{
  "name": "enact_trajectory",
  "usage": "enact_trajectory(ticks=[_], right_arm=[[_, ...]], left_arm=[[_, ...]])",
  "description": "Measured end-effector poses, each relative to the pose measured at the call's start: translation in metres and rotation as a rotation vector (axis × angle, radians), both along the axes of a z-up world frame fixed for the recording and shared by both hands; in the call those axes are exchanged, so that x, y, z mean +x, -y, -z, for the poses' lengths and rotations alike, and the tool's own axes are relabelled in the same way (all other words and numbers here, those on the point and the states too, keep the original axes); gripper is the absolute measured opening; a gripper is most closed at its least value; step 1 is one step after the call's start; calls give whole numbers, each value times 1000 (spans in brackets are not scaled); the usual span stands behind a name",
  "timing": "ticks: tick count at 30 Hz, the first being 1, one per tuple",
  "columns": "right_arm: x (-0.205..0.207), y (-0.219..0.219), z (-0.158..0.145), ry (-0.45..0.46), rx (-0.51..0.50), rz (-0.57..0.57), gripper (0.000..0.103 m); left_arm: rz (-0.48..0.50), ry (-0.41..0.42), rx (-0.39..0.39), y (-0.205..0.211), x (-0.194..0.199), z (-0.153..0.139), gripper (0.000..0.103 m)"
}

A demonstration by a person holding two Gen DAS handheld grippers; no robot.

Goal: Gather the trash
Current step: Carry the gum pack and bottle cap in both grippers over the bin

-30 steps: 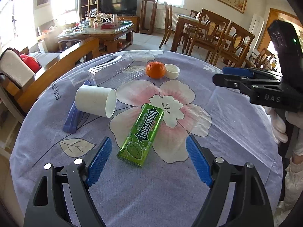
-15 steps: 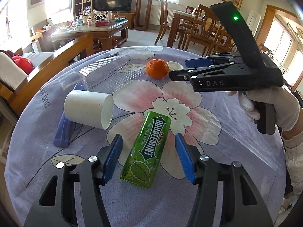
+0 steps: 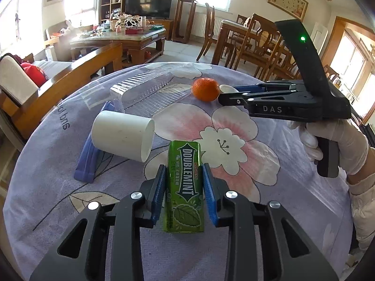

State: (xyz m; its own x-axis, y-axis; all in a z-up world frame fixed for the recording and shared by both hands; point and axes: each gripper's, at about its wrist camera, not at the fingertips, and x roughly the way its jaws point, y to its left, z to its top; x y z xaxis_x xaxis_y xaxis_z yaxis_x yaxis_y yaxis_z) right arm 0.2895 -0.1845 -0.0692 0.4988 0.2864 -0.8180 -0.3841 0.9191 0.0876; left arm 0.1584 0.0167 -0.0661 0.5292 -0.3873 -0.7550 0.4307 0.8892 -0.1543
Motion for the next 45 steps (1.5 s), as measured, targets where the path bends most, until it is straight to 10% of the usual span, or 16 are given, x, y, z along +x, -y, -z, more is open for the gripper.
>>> enact_trajectory(ticks=[25, 45], right_arm=[[-225, 127, -97, 218, 353, 253, 36], [-420, 357, -100, 402, 458, 801, 36]], left_arm=[[148, 137, -152, 68, -98, -57, 31], [481, 134, -242, 244, -165, -68, 31]])
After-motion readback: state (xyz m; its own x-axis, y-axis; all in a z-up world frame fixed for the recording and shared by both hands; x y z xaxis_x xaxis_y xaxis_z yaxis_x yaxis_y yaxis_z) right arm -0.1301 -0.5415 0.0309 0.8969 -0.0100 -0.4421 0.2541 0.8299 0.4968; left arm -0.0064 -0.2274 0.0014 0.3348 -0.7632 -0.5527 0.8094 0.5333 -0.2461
